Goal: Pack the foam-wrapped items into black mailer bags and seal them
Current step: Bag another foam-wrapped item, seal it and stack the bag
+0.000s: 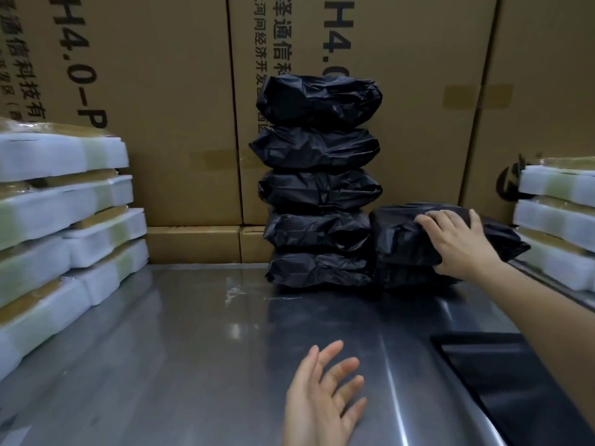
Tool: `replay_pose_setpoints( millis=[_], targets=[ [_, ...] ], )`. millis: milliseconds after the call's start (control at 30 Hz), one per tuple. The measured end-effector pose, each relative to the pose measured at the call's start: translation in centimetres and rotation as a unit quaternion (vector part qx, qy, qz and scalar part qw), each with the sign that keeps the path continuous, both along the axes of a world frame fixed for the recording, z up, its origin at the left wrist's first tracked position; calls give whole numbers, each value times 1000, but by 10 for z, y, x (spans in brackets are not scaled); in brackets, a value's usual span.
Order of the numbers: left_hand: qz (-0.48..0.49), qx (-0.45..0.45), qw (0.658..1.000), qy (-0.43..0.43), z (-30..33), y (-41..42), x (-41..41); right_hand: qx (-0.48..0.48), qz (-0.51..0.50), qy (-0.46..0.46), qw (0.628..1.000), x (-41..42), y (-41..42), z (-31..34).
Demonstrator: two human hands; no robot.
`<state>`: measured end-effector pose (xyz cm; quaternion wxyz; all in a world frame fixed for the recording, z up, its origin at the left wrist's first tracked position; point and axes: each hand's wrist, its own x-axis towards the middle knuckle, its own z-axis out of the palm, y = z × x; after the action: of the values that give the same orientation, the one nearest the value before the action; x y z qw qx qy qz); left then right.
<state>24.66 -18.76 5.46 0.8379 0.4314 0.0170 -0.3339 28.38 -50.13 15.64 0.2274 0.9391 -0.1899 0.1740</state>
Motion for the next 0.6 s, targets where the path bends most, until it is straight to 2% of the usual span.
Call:
replay_pose_setpoints(
  millis=[267, 333, 433, 600],
  targets=[
    [-9, 20, 1000, 7, 9, 0, 1, 52, -6, 5, 999, 33, -6, 1],
    [-15, 24, 1000, 10, 11, 0, 0, 78, -39, -34, 996, 36, -2, -8],
    [-20, 19, 999, 16, 14, 0, 0, 180, -89, -128, 971, 43, 17, -26],
    [-23, 9, 999, 21, 16, -2, 0, 199, -76, -283, 935, 40, 33, -39]
  ],
)
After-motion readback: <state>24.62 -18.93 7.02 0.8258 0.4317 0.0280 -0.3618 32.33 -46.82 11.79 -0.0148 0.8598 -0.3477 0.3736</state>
